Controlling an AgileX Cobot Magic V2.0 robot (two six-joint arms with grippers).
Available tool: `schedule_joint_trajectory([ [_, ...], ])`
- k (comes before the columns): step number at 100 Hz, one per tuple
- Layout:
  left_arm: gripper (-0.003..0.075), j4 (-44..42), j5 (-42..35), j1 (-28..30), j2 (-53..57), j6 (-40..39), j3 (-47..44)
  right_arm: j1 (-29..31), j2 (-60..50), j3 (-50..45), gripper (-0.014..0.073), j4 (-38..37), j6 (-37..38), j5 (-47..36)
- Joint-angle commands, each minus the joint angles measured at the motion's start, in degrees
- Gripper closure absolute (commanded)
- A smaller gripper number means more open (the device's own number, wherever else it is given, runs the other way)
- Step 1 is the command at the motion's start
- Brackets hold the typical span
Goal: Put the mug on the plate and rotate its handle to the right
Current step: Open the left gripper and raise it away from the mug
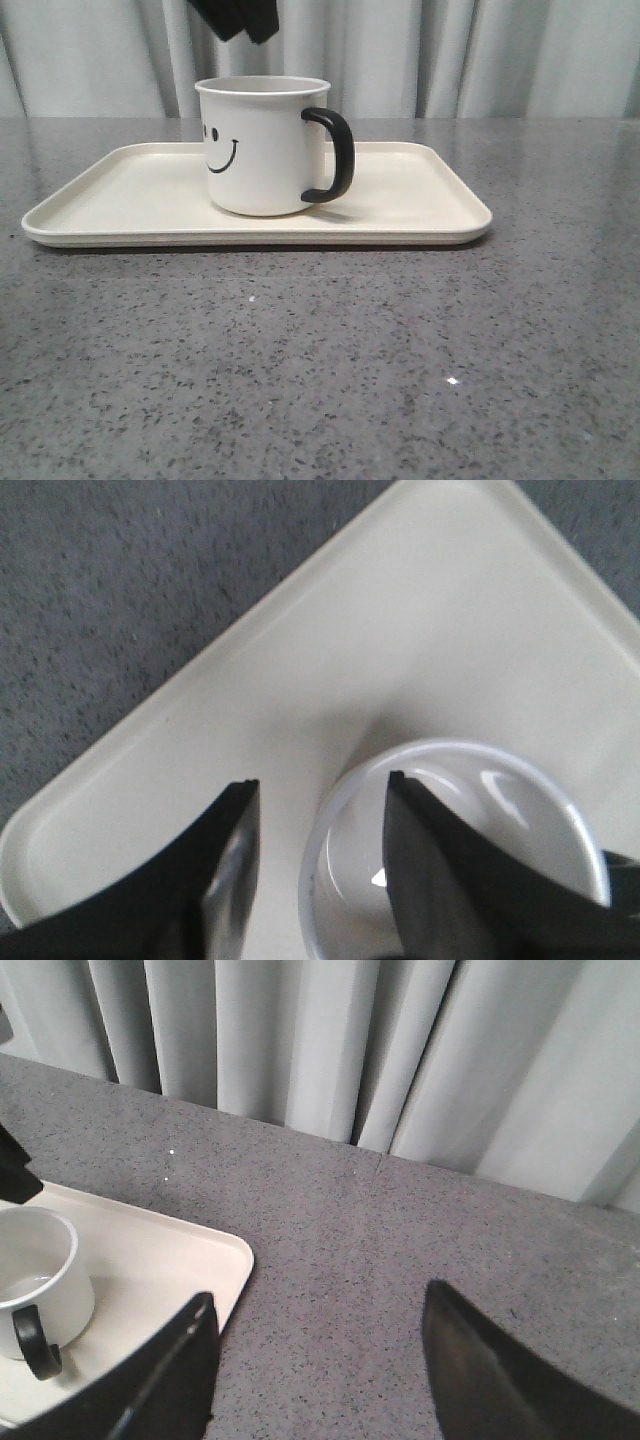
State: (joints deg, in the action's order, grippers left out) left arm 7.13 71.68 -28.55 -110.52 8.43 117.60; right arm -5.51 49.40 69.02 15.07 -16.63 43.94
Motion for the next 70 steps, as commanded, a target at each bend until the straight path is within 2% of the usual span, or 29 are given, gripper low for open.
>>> schedule_joint_trajectory([
  [1,0.0415,1.97,0.69,-0.49,4.57,-0.44,4.85,-0.15,0.08,1.82,0.0139,0.32,-0.52,-3.81],
  [32,0.0415,0.28,0.69,-0.49,12.55,-0.92,10.08,-0.15,0.08,1.82,0.0139,0.32,-0.52,-4.27],
  [70,0.0415,-13.78,0.69,-0.49,26.99,-1.94,6.95,-0.15,0.08,1.82,0.0139,0.32,-0.52,-4.51],
])
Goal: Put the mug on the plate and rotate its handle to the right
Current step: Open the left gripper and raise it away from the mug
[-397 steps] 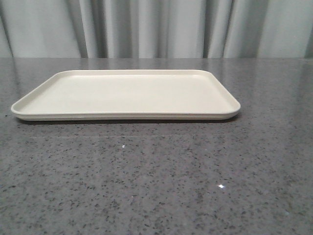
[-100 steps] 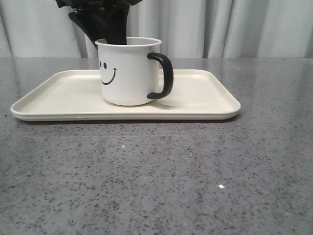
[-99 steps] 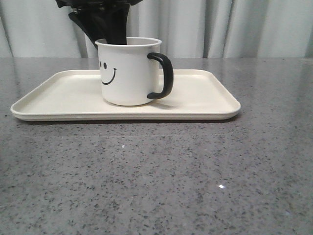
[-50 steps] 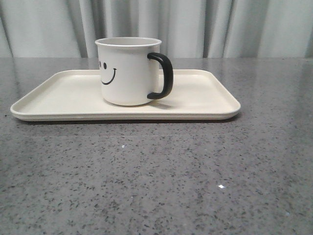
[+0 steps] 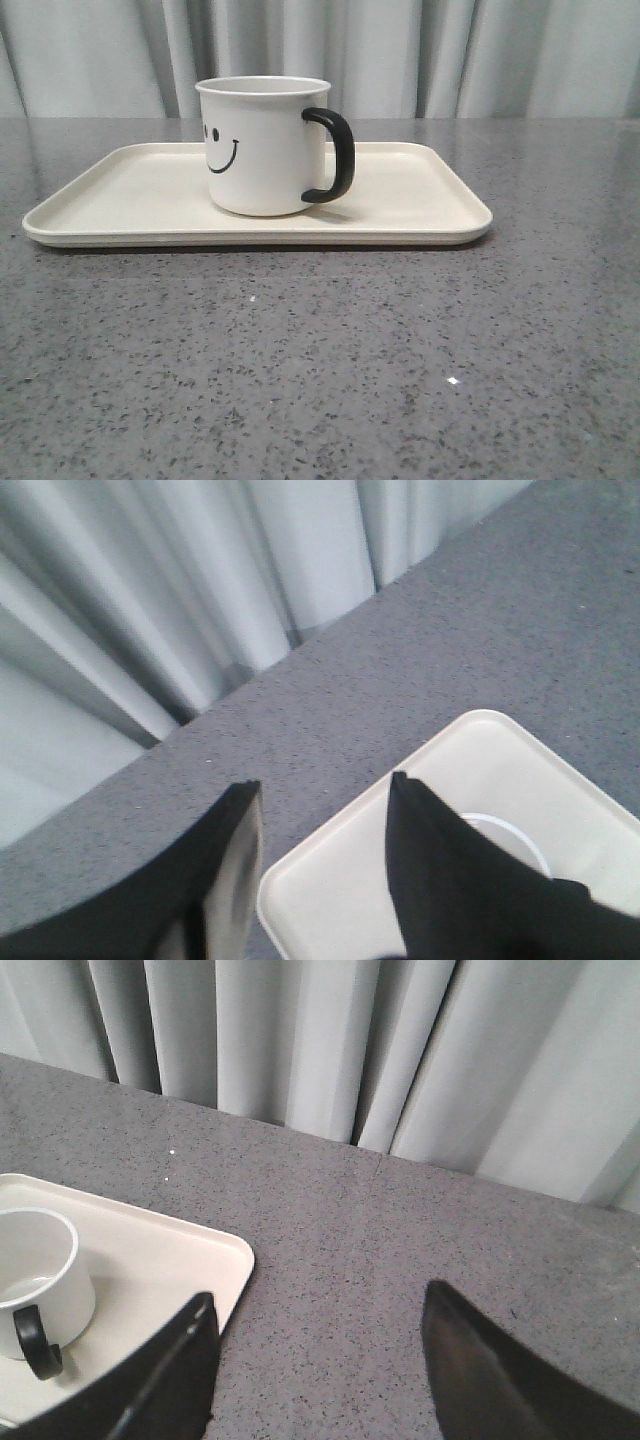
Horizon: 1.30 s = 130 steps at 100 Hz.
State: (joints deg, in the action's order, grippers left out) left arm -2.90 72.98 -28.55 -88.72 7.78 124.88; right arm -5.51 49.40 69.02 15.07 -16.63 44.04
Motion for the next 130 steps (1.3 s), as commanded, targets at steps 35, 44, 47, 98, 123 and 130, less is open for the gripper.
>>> schedule_joint_trajectory([
  [35,0.0416,-16.54,-0.61,-0.49,19.88,-5.32,-15.58,-0.15,0.08,1.82,0.0139,0.32,-0.52,-4.72],
  [44,0.0417,-17.68,-0.61,-0.49,22.95,-6.61,-19.61,-0.15,0.08,1.82,0.0139,0.32,-0.52,-4.72],
  [47,0.0417,-18.22,-0.61,-0.49,23.77,-7.27,-21.12,-0.15,0.08,1.82,0.0139,0.32,-0.52,-4.72],
  [98,0.0727,-28.08,-1.10,-0.49,34.25,-16.98,-48.02,-0.15,0.08,1.82,0.0139,0.32,-0.52,-4.06],
  [123,0.0740,-29.52,-4.55,-0.49,36.40,-21.73,-50.13,-0.15,3.33,5.08,0.0139,3.49,-0.57,-4.29],
  [130,0.0740,-29.52,-5.42,-0.49,36.94,-21.73,-50.13,-0.20,6.21,8.56,0.0139,6.31,-0.58,-3.45],
])
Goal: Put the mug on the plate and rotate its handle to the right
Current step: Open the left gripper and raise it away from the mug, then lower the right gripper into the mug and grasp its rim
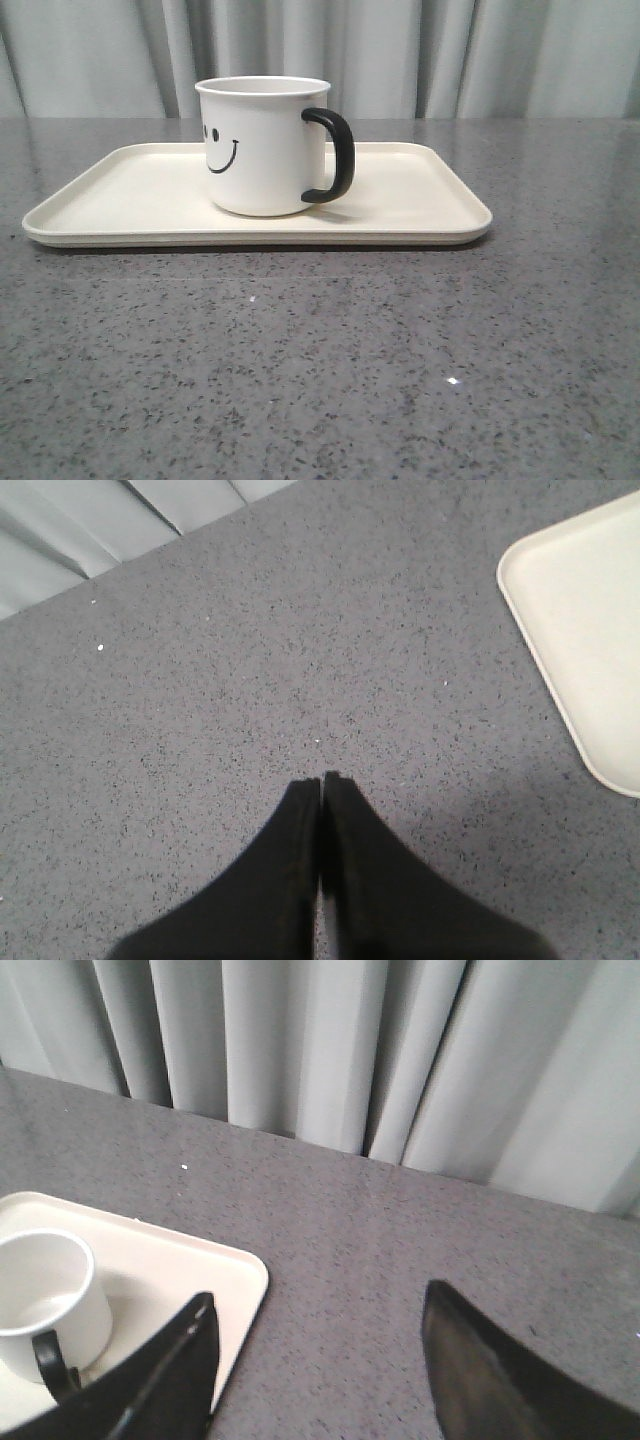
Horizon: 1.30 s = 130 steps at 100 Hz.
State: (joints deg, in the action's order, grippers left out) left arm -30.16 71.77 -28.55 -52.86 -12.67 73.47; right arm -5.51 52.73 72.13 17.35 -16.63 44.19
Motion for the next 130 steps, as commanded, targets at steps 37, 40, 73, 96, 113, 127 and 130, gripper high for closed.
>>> schedule_joint_trajectory([
  [37,0.0740,-1.92,-4.11,-0.49,1.39,-1.29,1.28,-10.66,24.14,28.17,0.0139,11.67,-2.39,7.50],
  [40,0.0740,-1.79,-3.99,-0.49,1.39,-1.29,1.28,-11.46,25.73,29.76,0.0139,11.86,-2.39,8.90],
  [73,0.0740,-1.81,-2.25,-0.49,1.39,-1.29,1.28,-18.87,39.29,33.58,0.0139,16.95,-2.39,16.37],
  [96,0.0740,-1.81,-0.94,-0.49,1.39,-1.29,1.28,-20.15,44.89,33.58,0.0139,16.88,-2.39,17.82],
  [113,0.0740,-1.81,-0.82,-0.49,1.39,-1.29,1.28,-20.08,47.75,33.58,0.0139,16.80,-2.39,17.81],
  [127,0.0740,-1.81,-0.40,-0.49,1.39,-1.29,1.28,-20.08,49.64,33.58,0.0139,15.49,-2.39,17.16],
  [130,0.0740,-1.81,-0.17,-0.49,1.39,-1.29,1.28,-20.03,49.91,33.58,0.0139,14.96,-2.39,17.04],
])
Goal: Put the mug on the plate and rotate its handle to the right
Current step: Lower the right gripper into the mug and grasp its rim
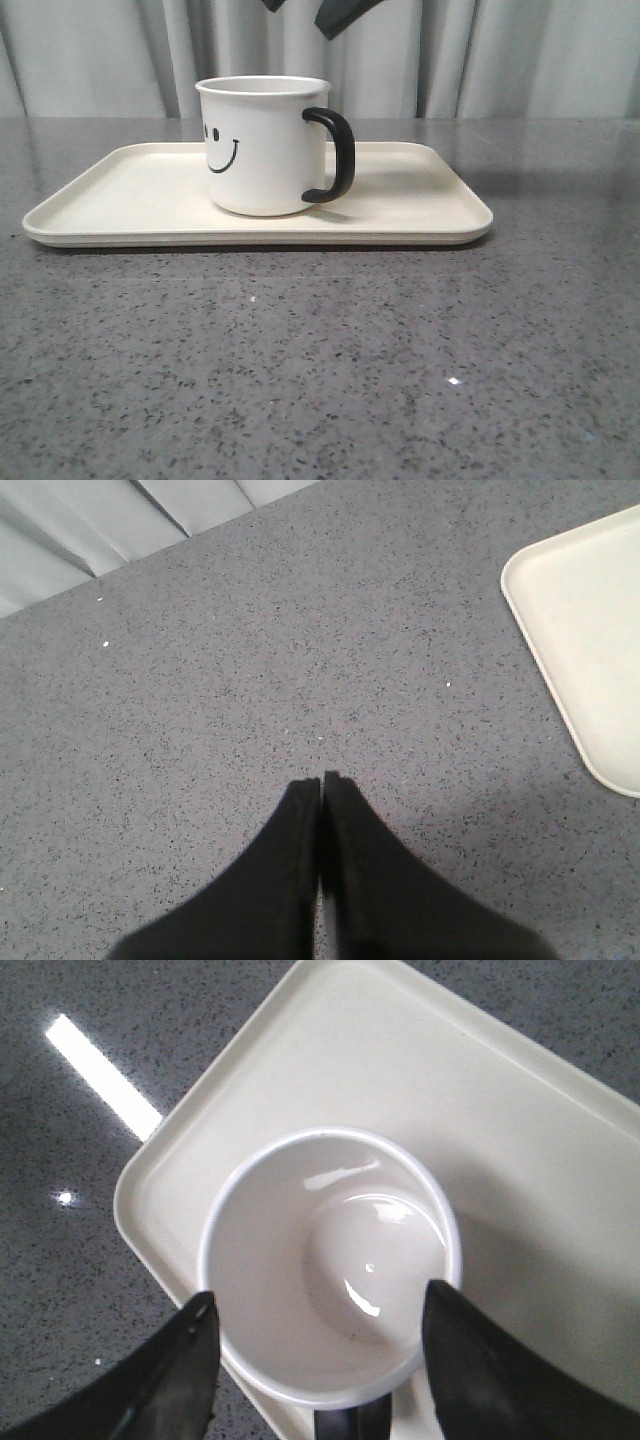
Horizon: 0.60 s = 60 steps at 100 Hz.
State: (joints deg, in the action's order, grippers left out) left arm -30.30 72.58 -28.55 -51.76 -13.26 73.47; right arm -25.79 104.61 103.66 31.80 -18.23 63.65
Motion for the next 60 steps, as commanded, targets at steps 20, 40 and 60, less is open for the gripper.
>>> schedule_joint_trajectory([
  [20,0.0740,-1.66,-0.51,-0.49,0.28,-0.69,1.28,0.30,-0.37,2.05,0.0139,-1.67,-0.79,-3.62],
  [40,0.0740,-1.66,-0.51,-0.49,0.28,-0.69,1.28,0.30,0.56,2.05,0.0139,-1.73,-0.79,-5.06],
  [60,0.0740,-1.66,-0.51,-0.49,0.28,-0.69,1.28,0.30,2.33,2.05,0.0139,-1.90,-0.79,-5.12],
])
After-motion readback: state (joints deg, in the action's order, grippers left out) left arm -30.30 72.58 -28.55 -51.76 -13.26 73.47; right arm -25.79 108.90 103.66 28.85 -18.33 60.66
